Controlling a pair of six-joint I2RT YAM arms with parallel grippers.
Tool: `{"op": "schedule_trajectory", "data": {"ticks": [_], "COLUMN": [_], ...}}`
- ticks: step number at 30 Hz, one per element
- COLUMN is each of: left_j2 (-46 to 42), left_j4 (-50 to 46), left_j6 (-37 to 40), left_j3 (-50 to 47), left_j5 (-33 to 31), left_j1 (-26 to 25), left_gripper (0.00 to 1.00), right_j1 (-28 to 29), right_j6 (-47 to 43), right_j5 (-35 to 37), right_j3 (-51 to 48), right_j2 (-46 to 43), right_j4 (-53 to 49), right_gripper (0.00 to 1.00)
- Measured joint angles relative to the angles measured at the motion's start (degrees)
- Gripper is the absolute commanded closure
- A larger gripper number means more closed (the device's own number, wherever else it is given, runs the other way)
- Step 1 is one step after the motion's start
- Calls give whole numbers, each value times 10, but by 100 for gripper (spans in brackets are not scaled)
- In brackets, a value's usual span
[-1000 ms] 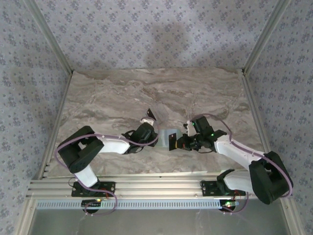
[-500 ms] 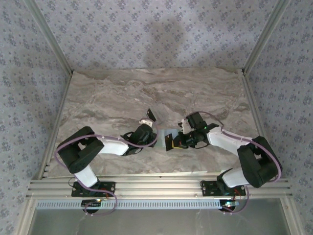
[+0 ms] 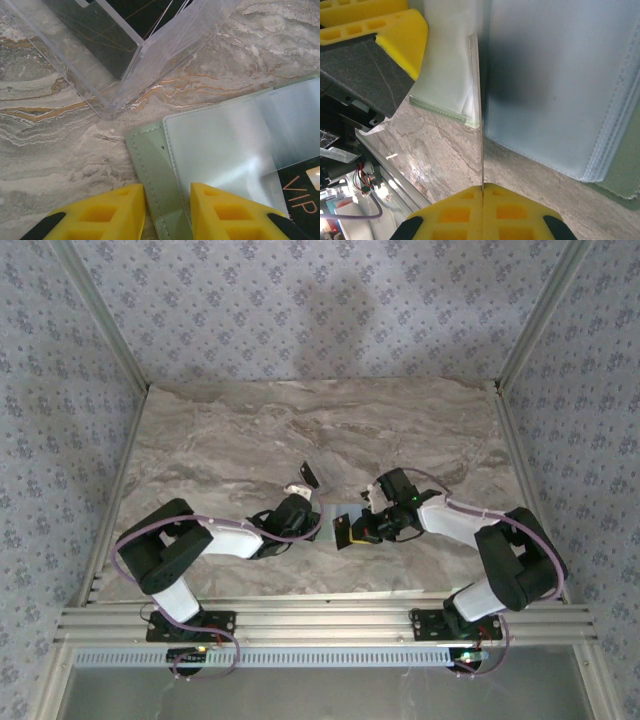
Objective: Put the credit cards into the card holder
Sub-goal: Insert the credit card into the card slot.
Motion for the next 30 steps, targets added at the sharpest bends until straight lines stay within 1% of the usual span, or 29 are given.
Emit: {"op": "schedule_trajectory", "data": {"ticks": [9, 20, 24, 30], "left_j2": [0, 1, 5, 11], "left_j4": [12, 30, 33, 40], "left_j6": [1, 1, 1, -1], "left_j3": [-6, -15, -15, -15], "left_j5": [0, -6, -17, -37], "left_j1": [0, -5, -11, -21], "left_gripper": [70, 70, 70, 69], "right_j1": [-2, -2, 5, 30], "right_j6": [-3, 5, 14, 26], "right_j5": [3, 43, 49, 50], "right_j3": [30, 31, 31, 39], "right_j2": [53, 64, 71, 92], "right_j4": [25, 57, 72, 96], "right_gripper": [100, 100, 100, 100]}}
